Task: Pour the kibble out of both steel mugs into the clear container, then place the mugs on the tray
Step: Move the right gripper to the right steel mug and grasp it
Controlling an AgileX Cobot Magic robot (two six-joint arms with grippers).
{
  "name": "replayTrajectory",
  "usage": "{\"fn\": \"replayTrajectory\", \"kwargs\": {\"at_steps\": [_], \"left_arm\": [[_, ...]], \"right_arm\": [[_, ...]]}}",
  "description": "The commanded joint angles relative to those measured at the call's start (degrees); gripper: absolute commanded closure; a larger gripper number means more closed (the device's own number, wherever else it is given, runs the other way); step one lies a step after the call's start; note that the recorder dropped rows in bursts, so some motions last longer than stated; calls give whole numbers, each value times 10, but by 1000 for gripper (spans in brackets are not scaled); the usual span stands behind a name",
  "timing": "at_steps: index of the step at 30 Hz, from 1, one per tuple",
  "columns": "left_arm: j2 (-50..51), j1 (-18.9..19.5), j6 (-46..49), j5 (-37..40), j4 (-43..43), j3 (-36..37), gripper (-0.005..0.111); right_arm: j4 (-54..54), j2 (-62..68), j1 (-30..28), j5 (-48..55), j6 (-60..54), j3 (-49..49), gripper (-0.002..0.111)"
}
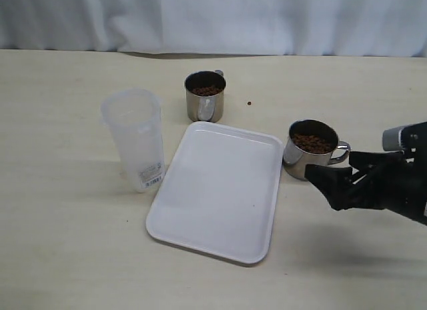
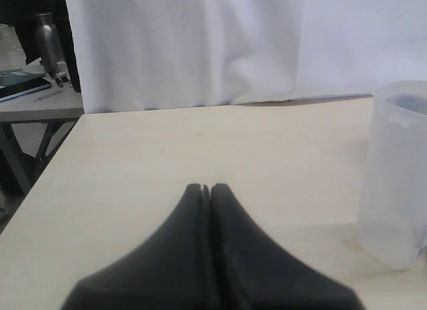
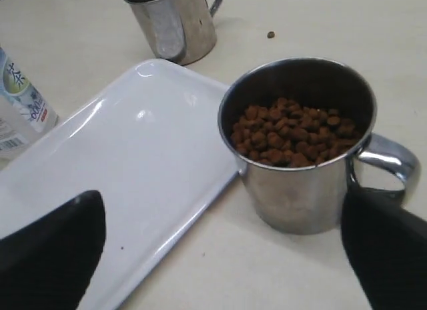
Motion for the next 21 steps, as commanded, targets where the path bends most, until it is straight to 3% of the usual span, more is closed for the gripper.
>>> {"fn": "replayTrajectory", "kwargs": {"at_steps": [1, 15, 21], "left_arm": [[3, 1, -1, -7, -1, -3, 107], [3, 1, -1, -7, -1, -3, 107], [3, 1, -1, -7, -1, -3, 107]], "right_arm": [[-9, 49, 0, -9, -8, -39, 30], [-24, 163, 0, 5, -61, -113, 30], [-20, 200, 0, -42, -117, -139, 30]]}}
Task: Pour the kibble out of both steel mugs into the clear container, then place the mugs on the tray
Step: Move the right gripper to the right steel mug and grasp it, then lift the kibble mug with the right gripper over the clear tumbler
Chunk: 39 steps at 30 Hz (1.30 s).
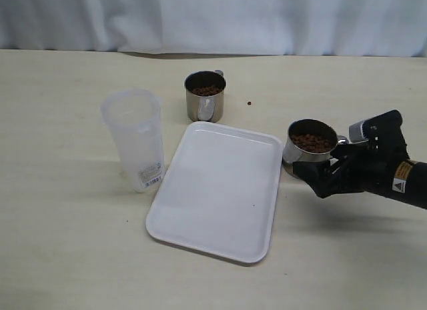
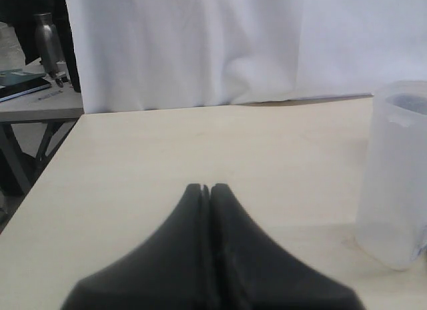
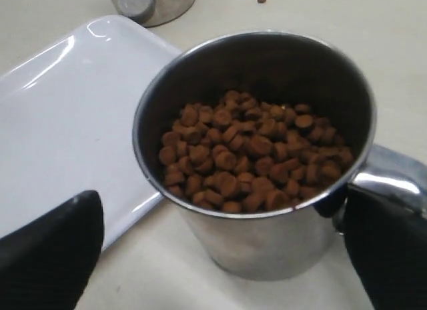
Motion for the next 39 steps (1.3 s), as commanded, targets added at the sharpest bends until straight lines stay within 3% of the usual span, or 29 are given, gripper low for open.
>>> {"fn": "replayTrajectory", "kwargs": {"at_steps": [1, 9, 21, 39], "left_arm": [[3, 1, -1, -7, -1, -3, 107], [3, 1, -1, -7, -1, -3, 107], [3, 1, -1, -7, -1, -3, 107], [3, 1, -1, -7, -1, -3, 107]], "right_arm": [[7, 26, 0, -46, -53, -13, 30], [64, 93, 0, -128, -159, -19, 30], [62, 148, 0, -190, -158, -60, 30], [52, 187, 0, -199, -157, -100, 31]]}}
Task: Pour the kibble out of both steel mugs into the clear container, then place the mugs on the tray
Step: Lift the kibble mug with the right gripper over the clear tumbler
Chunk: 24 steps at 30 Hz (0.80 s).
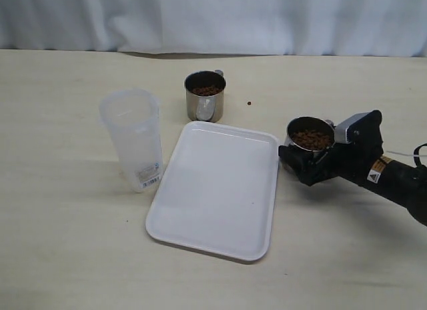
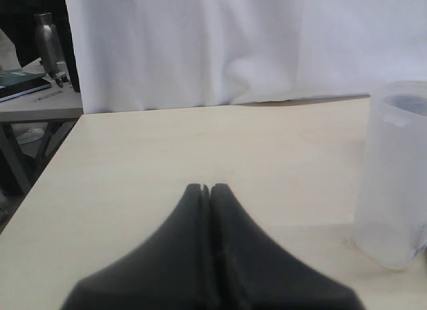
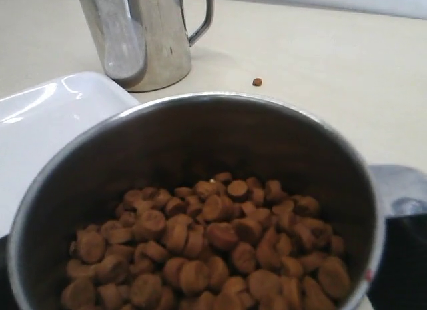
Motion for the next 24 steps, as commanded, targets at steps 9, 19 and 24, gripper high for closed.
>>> {"fn": "replayTrajectory", "kwargs": {"at_steps": [9, 19, 24], "left_arm": [[3, 1, -1, -7, -1, -3, 107], [3, 1, -1, -7, -1, -3, 107], [3, 1, -1, -7, -1, -3, 107]], "right_arm": [[6, -48, -3, -8, 4, 28, 103], [-80, -232, 0, 0, 108, 79, 103], [-84, -336, 2, 85, 203, 79, 103]]}}
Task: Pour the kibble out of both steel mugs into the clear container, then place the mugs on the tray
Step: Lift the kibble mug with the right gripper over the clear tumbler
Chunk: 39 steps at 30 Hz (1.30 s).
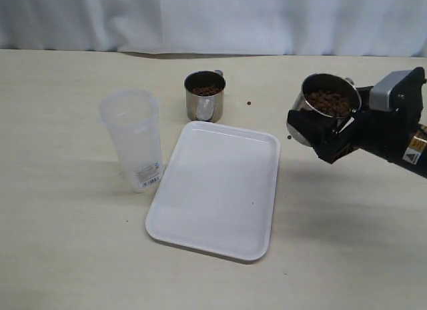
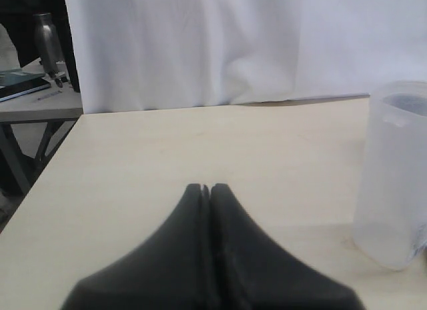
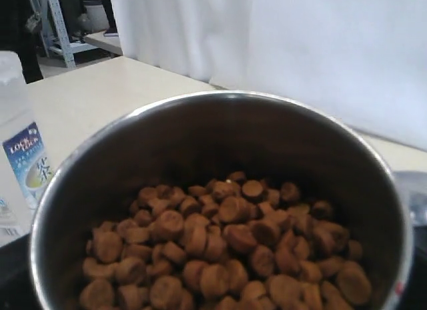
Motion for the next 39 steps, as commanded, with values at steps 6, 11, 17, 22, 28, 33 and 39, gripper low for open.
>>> {"fn": "replayTrajectory", "kwargs": {"at_steps": [6, 11, 17, 22, 28, 33, 39], "left_arm": [[3, 1, -1, -7, -1, -3, 107], [3, 1, -1, -7, -1, -3, 107], [3, 1, -1, -7, -1, -3, 107], [3, 1, -1, -7, -1, -3, 107], [3, 1, -1, -7, -1, -3, 107], [3, 1, -1, -7, -1, -3, 107], [3, 1, -1, -7, -1, -3, 107]], "right_arm": [[1, -214, 145, 342, 199, -50, 103], [48, -245, 271, 437, 199, -105, 103], [45, -245, 355, 610, 172, -193, 103], [41, -222, 409, 686, 135, -263, 103], [9, -176, 437, 686, 116, -306, 103], [-49, -114, 466, 726, 116, -361, 103], [-79, -67, 474, 721, 116, -408, 103]]}}
